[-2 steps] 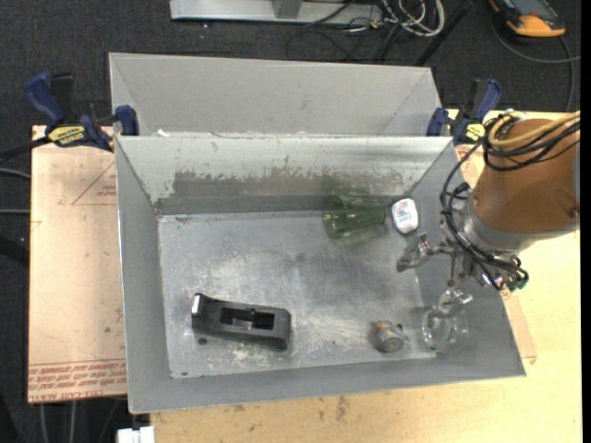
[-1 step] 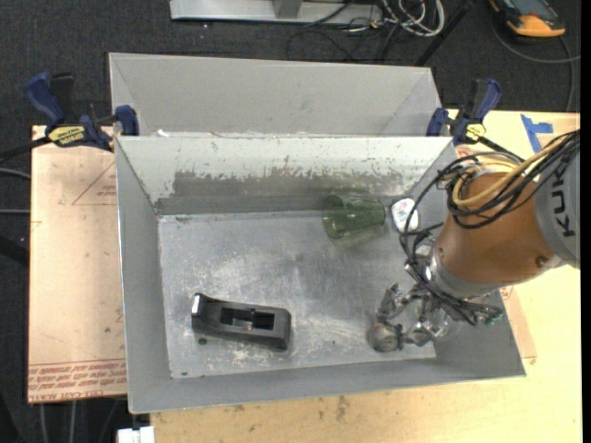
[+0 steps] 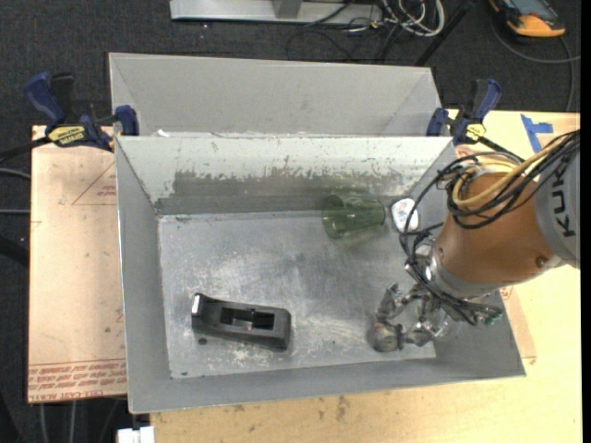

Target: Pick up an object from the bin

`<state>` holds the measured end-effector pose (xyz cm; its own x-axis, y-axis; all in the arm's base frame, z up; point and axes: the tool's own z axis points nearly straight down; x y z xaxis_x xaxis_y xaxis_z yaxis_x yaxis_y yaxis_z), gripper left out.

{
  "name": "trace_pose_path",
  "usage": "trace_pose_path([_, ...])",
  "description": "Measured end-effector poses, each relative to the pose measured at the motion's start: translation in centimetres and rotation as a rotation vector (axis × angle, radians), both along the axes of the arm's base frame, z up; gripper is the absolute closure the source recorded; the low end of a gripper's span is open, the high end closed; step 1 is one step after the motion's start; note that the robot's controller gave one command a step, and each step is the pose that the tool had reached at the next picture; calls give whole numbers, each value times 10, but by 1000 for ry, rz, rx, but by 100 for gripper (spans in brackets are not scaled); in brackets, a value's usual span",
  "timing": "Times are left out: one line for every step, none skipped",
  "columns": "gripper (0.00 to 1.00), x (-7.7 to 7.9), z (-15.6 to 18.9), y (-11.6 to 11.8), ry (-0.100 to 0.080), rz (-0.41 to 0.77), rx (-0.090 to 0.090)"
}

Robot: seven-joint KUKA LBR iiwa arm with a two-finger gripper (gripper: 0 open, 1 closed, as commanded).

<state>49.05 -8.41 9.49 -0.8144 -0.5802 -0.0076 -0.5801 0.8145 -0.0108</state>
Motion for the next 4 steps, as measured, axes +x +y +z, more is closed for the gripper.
trace_pose_path([0, 4, 35, 3, 12, -2, 6])
trace_pose_path([0, 5, 38, 3, 10, -2, 6])
trace_pose_path([100, -5, -18, 7, 2, 205, 2])
trace_pose_path([100, -5, -18, 7, 2, 206, 1])
